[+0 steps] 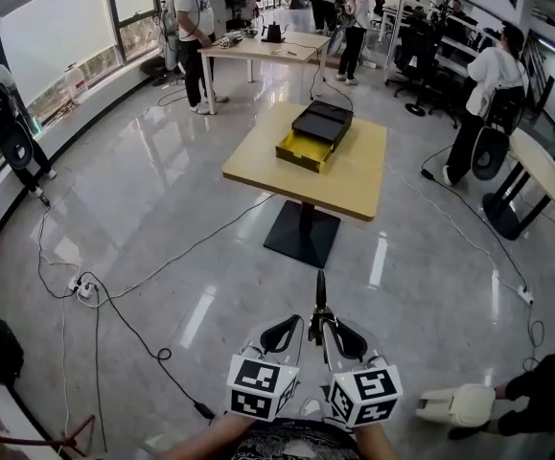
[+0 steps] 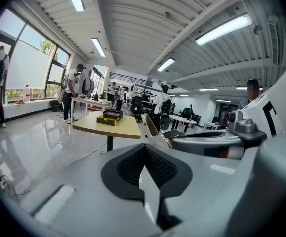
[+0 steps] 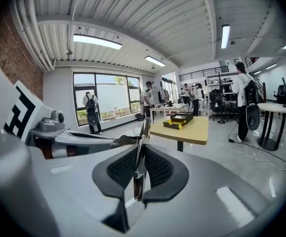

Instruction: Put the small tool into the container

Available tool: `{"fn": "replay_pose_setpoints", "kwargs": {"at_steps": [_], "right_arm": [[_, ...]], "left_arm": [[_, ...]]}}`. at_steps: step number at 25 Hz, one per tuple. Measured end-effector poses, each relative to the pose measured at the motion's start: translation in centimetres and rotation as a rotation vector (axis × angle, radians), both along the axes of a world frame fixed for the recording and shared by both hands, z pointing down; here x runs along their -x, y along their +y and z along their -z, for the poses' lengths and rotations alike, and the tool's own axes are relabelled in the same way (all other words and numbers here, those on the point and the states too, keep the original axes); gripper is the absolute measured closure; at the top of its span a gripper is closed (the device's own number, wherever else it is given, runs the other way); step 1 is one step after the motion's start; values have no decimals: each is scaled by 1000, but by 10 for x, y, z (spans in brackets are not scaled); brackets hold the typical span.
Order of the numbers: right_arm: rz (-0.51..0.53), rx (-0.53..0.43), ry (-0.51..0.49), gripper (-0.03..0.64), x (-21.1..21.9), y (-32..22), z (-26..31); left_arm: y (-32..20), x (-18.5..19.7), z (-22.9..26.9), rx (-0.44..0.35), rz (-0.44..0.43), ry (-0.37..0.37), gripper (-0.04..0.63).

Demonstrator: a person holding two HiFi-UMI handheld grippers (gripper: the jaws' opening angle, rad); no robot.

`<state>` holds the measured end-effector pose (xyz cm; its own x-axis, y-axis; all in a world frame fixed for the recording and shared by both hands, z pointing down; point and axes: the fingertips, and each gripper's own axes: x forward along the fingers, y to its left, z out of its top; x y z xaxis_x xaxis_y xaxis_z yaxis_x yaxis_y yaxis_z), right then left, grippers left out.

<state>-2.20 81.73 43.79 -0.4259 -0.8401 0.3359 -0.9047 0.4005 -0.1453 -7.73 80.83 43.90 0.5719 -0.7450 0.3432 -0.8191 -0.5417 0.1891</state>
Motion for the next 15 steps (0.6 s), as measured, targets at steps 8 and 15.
{"fn": "replay_pose_setpoints", "kwargs": {"at_steps": [8, 15], "right_arm": [[-3, 8, 7, 577, 56, -32, -7], [6, 14, 11, 577, 56, -103, -17]], "left_arm": [[-33, 59, -7, 10, 3, 9, 579], [-104, 57, -18, 21, 6, 6, 580]]}}
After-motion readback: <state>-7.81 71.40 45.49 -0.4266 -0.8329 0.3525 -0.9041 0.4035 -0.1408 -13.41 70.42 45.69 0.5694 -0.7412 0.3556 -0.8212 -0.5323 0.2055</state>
